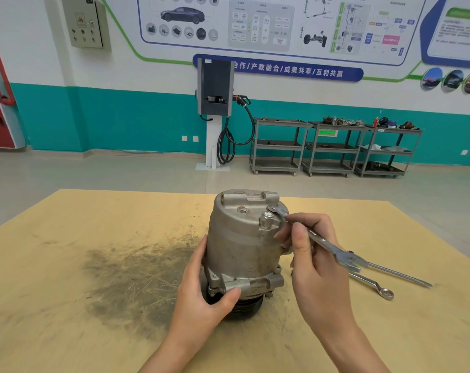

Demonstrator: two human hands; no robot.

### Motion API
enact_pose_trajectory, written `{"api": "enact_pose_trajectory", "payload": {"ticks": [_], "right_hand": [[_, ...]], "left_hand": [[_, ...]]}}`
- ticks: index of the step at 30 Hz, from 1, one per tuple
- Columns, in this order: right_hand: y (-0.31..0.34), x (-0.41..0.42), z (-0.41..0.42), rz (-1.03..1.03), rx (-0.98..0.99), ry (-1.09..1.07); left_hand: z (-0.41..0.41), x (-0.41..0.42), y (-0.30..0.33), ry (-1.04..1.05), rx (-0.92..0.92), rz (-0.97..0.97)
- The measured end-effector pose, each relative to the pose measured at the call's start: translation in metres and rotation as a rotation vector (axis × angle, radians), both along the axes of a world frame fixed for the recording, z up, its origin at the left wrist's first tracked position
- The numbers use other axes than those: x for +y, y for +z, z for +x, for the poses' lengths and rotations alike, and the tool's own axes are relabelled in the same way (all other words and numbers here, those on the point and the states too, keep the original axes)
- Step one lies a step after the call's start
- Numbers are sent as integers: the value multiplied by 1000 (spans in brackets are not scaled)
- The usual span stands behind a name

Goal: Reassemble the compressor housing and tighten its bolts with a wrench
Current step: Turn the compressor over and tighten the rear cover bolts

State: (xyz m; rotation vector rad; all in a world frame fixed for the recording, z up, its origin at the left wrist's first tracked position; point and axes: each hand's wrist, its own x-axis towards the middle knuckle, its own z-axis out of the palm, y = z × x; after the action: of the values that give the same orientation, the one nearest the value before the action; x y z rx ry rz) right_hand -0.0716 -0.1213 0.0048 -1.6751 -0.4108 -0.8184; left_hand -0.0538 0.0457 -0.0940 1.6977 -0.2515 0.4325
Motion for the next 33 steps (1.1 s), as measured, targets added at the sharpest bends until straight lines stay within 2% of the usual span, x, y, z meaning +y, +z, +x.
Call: {"api": "enact_pose_trajectory", "payload": {"ticks": [23,33], "right_hand": [[3,-12,2,224,94,156],[2,-2,-3,106,80,116]], "left_hand": [[-4,-1,7,4,44,19],[-4,-1,6,8,41,23]]}}
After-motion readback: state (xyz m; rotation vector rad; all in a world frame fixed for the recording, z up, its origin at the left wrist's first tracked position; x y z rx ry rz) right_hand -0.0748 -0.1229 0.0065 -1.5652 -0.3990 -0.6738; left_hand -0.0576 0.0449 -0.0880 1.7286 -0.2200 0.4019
